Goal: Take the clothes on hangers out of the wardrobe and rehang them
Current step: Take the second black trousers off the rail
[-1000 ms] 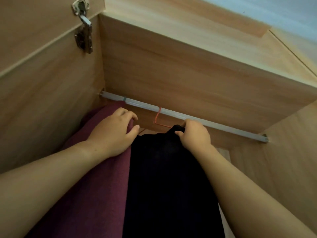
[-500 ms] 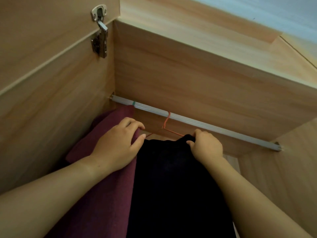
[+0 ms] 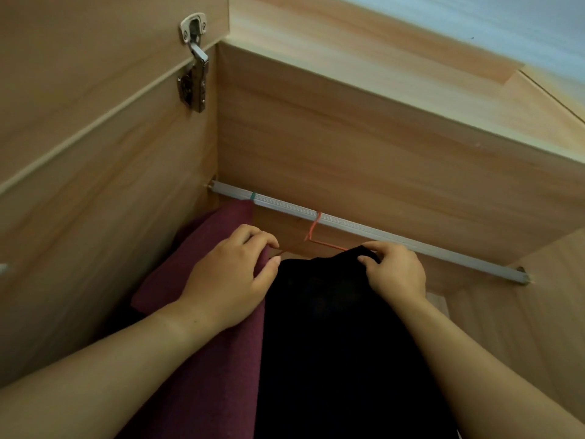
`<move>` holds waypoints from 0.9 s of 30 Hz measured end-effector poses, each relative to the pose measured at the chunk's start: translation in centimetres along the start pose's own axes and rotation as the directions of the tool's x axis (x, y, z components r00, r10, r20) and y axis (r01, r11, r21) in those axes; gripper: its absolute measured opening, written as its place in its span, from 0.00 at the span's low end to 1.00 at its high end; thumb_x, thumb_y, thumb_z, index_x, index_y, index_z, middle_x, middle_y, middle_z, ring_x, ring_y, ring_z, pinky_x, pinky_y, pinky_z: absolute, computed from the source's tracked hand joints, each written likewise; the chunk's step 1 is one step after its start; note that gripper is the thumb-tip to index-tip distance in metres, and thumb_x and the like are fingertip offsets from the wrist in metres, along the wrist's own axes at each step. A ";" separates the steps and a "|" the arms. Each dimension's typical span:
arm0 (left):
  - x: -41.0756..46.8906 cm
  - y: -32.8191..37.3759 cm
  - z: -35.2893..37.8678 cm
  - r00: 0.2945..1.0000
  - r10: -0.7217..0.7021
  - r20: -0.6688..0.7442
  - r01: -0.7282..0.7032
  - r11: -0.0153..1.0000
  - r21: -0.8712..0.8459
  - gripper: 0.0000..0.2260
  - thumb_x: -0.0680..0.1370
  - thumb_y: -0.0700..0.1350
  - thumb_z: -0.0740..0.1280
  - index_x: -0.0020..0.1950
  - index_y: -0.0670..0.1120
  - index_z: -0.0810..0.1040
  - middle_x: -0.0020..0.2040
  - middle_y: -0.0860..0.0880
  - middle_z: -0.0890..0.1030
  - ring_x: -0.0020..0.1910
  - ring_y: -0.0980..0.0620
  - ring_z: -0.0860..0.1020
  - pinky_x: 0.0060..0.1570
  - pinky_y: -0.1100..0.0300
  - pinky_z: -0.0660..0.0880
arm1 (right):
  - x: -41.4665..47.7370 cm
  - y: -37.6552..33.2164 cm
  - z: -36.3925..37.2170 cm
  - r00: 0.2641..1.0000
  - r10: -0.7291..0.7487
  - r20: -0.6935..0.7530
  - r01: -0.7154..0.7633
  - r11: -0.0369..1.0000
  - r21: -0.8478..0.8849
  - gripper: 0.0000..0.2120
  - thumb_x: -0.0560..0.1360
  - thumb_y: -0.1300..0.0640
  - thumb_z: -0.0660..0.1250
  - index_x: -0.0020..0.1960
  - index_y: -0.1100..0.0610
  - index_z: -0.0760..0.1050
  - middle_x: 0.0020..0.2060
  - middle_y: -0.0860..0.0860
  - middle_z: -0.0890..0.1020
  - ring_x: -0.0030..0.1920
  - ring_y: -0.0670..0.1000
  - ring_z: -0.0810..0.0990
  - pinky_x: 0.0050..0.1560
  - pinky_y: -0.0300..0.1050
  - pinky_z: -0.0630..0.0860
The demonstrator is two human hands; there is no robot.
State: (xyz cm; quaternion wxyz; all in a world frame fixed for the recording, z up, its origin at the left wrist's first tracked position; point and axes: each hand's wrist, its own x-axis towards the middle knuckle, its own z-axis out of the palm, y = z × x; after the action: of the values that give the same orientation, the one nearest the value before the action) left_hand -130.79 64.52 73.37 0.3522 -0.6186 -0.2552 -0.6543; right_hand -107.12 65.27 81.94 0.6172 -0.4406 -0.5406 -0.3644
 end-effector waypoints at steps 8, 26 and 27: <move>0.0 -0.1 0.4 1.000 0.003 -0.004 -0.003 1.000 -0.012 0.12 0.77 0.56 0.58 0.58 0.56 0.73 0.58 0.61 0.69 0.51 0.58 0.73 0.44 0.62 0.70 | 3.0 -1.8 -1.3 0.993 0.048 -0.105 -0.053 0.998 -0.043 0.13 0.75 0.55 0.65 0.59 0.47 0.77 0.54 0.55 0.81 0.55 0.60 0.77 0.48 0.46 0.72; -1.9 1.7 0.2 0.997 -0.014 0.073 0.011 0.999 0.036 0.21 0.77 0.59 0.53 0.66 0.55 0.70 0.70 0.55 0.65 0.65 0.52 0.69 0.57 0.51 0.73 | 0.3 4.4 -5.2 0.984 0.086 -0.159 -0.097 0.993 -0.063 0.11 0.75 0.57 0.64 0.55 0.46 0.79 0.50 0.54 0.82 0.52 0.59 0.78 0.43 0.45 0.69; -1.9 1.9 0.2 0.997 -0.017 0.080 0.014 0.999 0.042 0.23 0.75 0.60 0.51 0.67 0.55 0.70 0.71 0.55 0.65 0.66 0.52 0.69 0.58 0.52 0.73 | 0.7 4.4 -5.1 0.983 0.094 -0.161 -0.106 0.992 -0.071 0.12 0.75 0.57 0.63 0.56 0.47 0.78 0.50 0.55 0.82 0.52 0.60 0.78 0.42 0.45 0.69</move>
State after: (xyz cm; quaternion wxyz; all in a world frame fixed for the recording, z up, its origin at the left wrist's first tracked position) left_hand -129.24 63.77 71.29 0.3494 -0.6349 -0.2874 -0.6262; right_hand -101.17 61.99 81.86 0.6574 -0.4612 -0.4526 -0.3876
